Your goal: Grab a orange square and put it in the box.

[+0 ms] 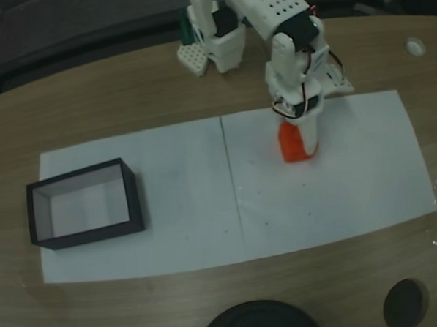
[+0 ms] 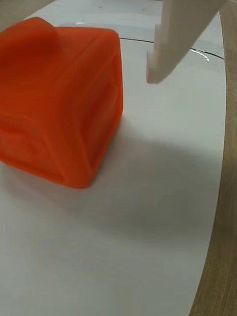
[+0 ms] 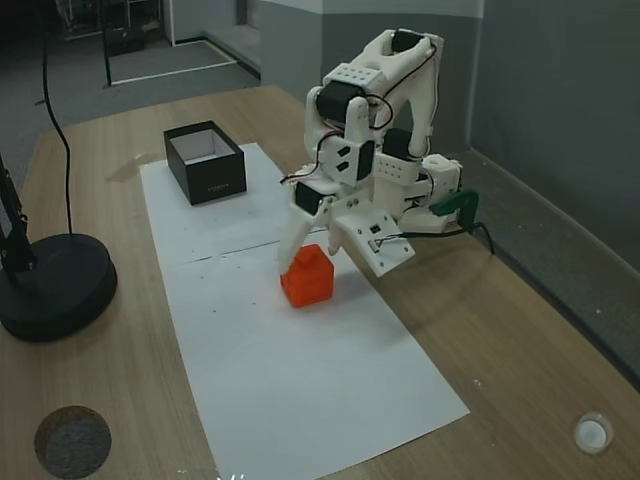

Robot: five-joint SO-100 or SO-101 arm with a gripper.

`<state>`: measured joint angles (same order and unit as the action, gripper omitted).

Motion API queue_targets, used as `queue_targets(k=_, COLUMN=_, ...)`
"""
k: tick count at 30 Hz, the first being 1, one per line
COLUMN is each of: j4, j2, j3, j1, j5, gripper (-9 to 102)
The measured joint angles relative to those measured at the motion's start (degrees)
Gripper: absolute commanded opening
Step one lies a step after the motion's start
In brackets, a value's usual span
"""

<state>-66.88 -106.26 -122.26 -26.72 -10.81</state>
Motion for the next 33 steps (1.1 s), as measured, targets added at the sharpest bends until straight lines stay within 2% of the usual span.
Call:
queue_targets(k=5, j4=2.46, j2=3.25, j3=1.58, j1=0.35, j5=0.26, gripper=13)
queue_targets(k=10, j4=3.16, j2=4.92, j3=3.87, j1=0.35, j5=2.64, gripper=11)
queue_targets(k=14, j4=0.79, j2=5.01, j3=5.89, j1=4.75, j5=3.87, gripper=11)
queue_targets(k=20, j4=-6.42, j2=1.05, j3=20.04, j1=25.22, j5=14.06, gripper=12)
queue_targets(k=27, j4=-6.50, j2=1.49, j3=42.80, j1=56.78, j5=26.72, gripper=12)
queue_targets(k=33, j4=-3.69, j2=10.72, j3=54.05, j1=71.81, j5=27.60, gripper=12)
